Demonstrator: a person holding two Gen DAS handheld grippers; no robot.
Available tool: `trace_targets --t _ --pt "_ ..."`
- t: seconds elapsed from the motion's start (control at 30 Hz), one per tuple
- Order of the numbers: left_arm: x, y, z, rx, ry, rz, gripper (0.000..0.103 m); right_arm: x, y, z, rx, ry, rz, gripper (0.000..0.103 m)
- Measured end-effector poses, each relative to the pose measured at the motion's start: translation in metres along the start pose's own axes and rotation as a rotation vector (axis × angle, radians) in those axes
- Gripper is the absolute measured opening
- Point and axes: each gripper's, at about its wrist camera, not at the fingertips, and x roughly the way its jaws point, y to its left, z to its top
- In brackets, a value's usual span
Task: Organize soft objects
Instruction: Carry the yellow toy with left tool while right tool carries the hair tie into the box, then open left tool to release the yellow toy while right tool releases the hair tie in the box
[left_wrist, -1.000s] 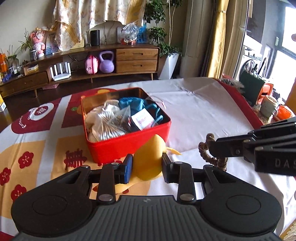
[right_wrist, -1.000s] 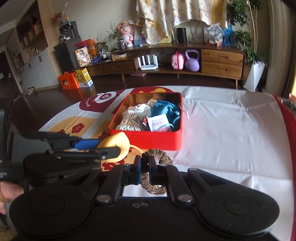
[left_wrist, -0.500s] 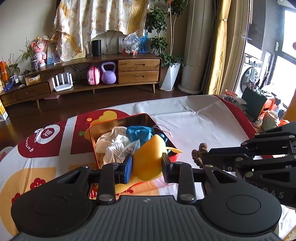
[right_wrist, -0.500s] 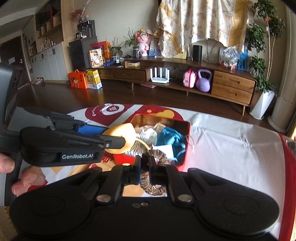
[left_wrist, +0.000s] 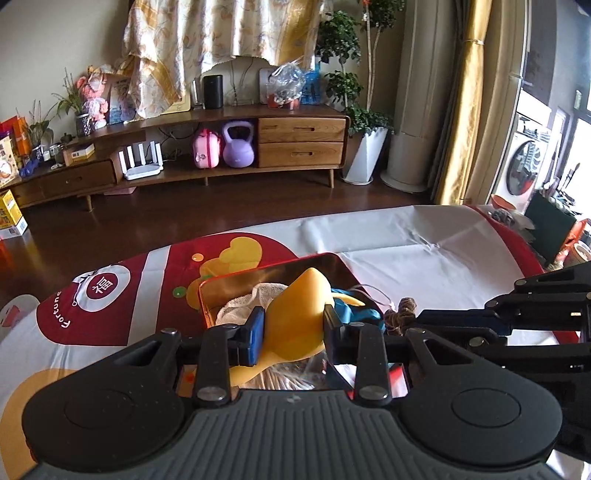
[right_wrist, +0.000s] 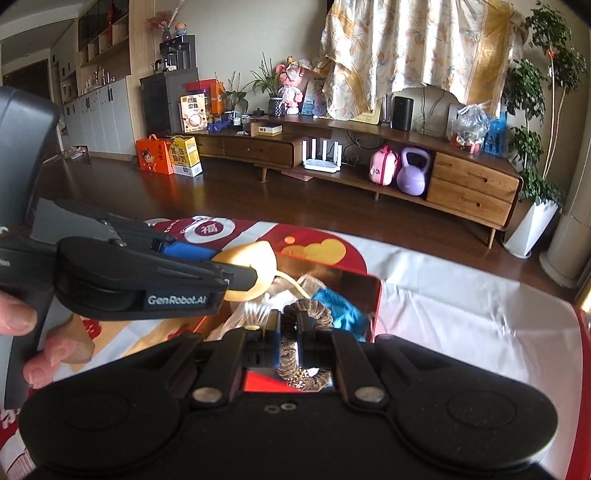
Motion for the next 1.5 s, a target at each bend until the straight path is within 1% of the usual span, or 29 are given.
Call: trace_targets --t 0.2,0.3,0.6,0.87,0.97,1.03,1.07,1.1,1.2,1.27,1.3,1.33,1.4,1.5 --pt "0.031 0.018 0.013 -0.051 0.019 0.022 0.031 0.03 0.0 0.007 -0.009 0.013 0.009 0.007" --pt "0.046 0.021 0.013 -0.055 0.031 0.019 0.031 0.043 0.001 0.005 -0.016 0.027 0.014 0.007" --pt "0.08 0.023 -0.003 -0.062 0.075 0.008 0.032 0.072 0.001 -0.007 -0.004 0.077 0.033 0.007" --pt "0.092 0.019 -0.01 -0.044 0.072 0.0 0.031 0.088 -0.004 -0.022 0.04 0.114 0.043 0.008" --pt "0.094 0.018 -0.012 -0.035 0.071 0.005 0.032 0.09 -0.005 -0.028 0.052 0.121 0.043 0.011" --pt "0.096 0.016 -0.012 -0.03 0.07 0.007 0.033 0.091 -0.006 -0.03 0.067 0.124 0.045 0.017" --pt "0.096 0.016 -0.013 -0.026 0.069 0.008 0.033 0.09 -0.007 -0.031 0.073 0.123 0.042 0.018" --pt "0.096 0.015 -0.013 -0.022 0.066 0.012 0.036 0.089 -0.008 -0.032 0.079 0.121 0.038 0.019" --pt "0.091 0.013 -0.014 -0.01 0.051 0.008 0.04 0.085 -0.01 -0.032 0.099 0.112 0.034 0.019" --pt "0.087 0.01 -0.014 0.003 0.039 0.014 0.044 0.081 -0.012 -0.031 0.119 0.105 0.031 0.022" --pt "0.085 0.008 -0.013 0.01 0.033 0.021 0.049 0.078 -0.013 -0.031 0.127 0.101 0.032 0.024" --pt "0.082 0.007 -0.013 0.016 0.026 0.024 0.057 0.076 -0.013 -0.03 0.135 0.098 0.033 0.027" --pt "0.075 0.006 -0.014 0.017 0.009 0.027 0.065 0.07 -0.015 -0.03 0.146 0.091 0.027 0.031" --pt "0.066 0.008 -0.013 -0.004 0.003 0.018 0.065 0.059 -0.016 -0.031 0.157 0.083 0.019 0.034"
